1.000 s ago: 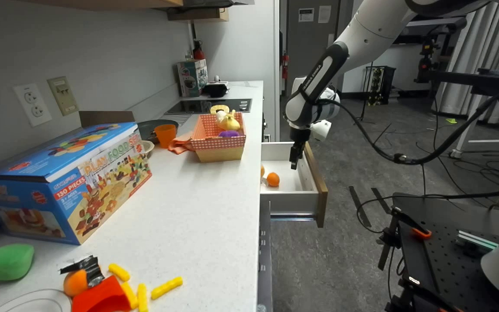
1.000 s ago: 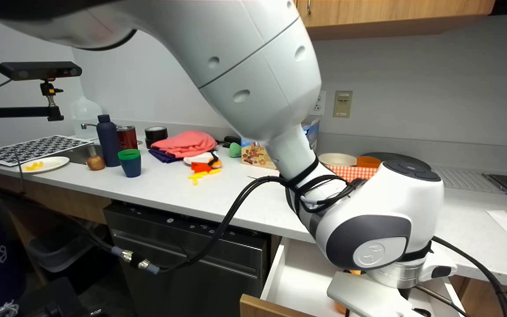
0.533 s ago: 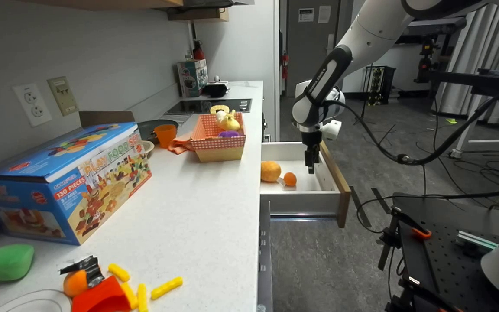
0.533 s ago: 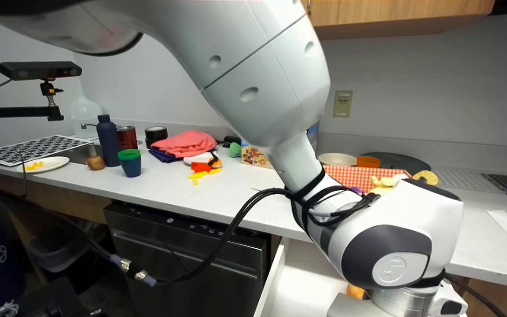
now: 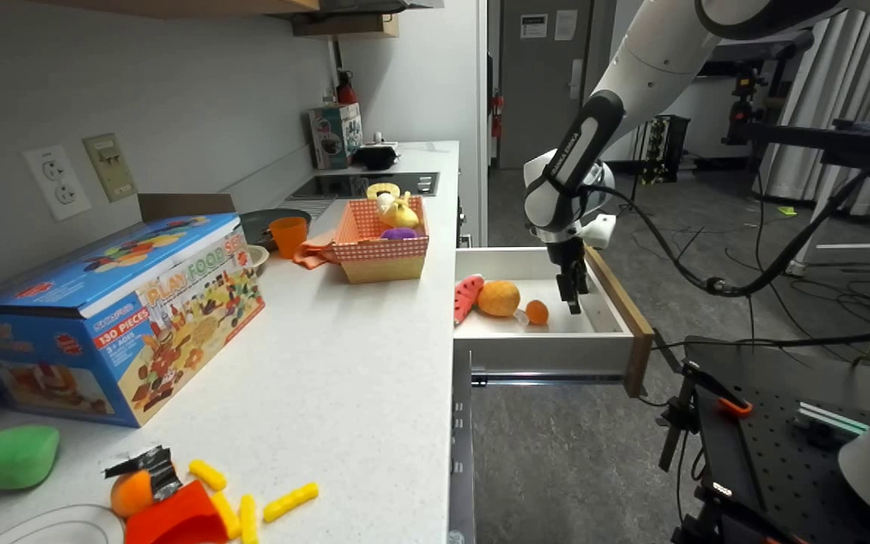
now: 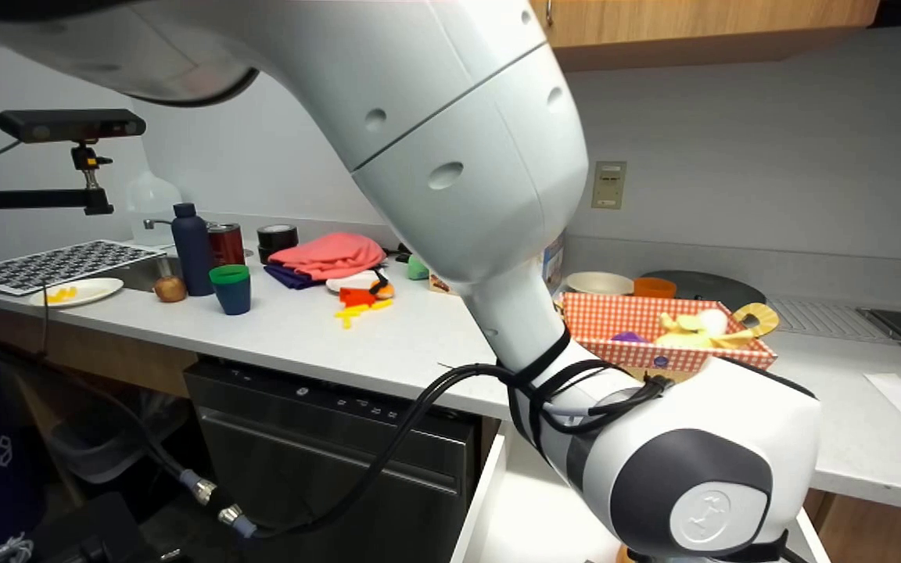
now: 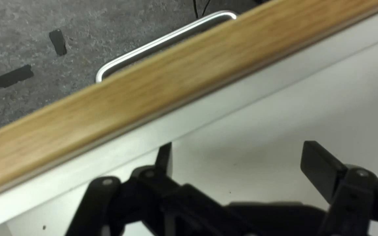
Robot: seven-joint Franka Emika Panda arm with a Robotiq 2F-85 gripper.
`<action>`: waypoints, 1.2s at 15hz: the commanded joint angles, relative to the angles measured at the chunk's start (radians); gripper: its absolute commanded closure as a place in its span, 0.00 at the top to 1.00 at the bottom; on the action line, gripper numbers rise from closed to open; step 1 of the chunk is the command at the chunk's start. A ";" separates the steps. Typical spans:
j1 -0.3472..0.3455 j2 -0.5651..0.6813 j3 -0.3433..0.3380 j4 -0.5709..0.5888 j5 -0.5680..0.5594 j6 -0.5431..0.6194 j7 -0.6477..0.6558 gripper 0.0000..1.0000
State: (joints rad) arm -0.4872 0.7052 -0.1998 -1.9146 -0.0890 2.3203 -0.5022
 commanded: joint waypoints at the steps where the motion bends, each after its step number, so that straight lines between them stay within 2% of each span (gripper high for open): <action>1: 0.064 -0.027 -0.063 -0.058 -0.099 -0.040 0.098 1.00; 6: 0.159 -0.127 -0.114 -0.141 -0.238 -0.014 0.216 1.00; 8: 0.169 -0.175 -0.149 -0.134 -0.314 -0.006 0.228 1.00; 11: 0.174 -0.263 -0.169 -0.138 -0.387 0.066 0.263 1.00; 12: 0.158 -0.282 -0.160 -0.127 -0.374 0.109 0.267 1.00; 15: 0.105 -0.308 -0.090 -0.091 -0.218 0.184 0.202 1.00; 18: 0.065 -0.279 -0.009 -0.060 -0.037 0.280 0.139 1.00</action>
State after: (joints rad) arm -0.3691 0.4055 -0.2907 -1.9996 -0.2672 2.5227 -0.2940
